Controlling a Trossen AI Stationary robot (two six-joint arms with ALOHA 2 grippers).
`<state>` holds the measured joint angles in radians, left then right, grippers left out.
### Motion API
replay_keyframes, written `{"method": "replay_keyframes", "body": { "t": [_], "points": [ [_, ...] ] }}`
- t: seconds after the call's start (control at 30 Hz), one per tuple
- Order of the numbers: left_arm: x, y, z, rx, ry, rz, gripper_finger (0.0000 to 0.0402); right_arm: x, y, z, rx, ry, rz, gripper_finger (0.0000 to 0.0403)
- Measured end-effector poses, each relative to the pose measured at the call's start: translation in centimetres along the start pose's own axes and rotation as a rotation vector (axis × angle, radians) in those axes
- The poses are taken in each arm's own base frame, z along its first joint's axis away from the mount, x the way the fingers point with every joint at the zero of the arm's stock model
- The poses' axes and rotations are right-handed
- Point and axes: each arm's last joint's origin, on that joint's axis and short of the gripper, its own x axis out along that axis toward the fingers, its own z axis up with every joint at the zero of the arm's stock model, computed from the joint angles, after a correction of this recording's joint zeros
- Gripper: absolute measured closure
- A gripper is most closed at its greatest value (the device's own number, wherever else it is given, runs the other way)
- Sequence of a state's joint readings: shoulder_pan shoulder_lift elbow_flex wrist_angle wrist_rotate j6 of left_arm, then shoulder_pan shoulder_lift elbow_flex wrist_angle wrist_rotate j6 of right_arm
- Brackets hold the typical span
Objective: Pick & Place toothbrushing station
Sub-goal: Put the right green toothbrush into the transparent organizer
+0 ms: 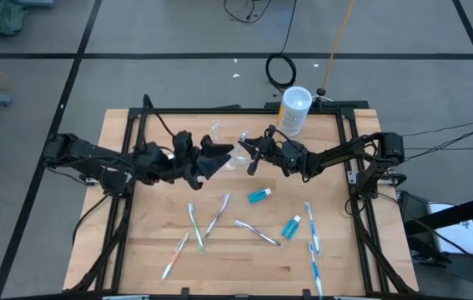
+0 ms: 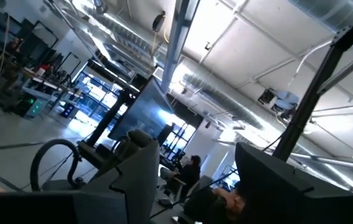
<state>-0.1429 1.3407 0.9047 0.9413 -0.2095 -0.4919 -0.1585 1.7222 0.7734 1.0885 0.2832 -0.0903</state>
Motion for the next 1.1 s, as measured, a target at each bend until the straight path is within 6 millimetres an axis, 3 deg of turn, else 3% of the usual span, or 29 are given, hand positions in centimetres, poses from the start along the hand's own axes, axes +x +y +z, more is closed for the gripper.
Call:
{"method": "replay_keyframes", "body": {
  "t": [0.47,0.6,0.77,1.1],
  "points": [
    [0.2,1.2,0.4,0.276,0.010,0.036,0.0183,0.0,0.1,-1.0,0.051,0.097,0.006,0.0385],
    [0.3,2.4,0.5,0.301,0.043,0.084,0.0183,-0.1,0.1,-1.3,0.050,0.135,0.007,0.0385],
    [0.5,3.3,0.6,0.152,0.038,0.130,0.0183,-0.1,0.1,-1.6,0.059,0.161,0.007,0.0385],
    [0.5,3.5,0.3,0.254,0.073,0.134,0.0183,0.0,-0.5,-1.8,0.089,0.179,-0.015,0.0385]
  ]
}}
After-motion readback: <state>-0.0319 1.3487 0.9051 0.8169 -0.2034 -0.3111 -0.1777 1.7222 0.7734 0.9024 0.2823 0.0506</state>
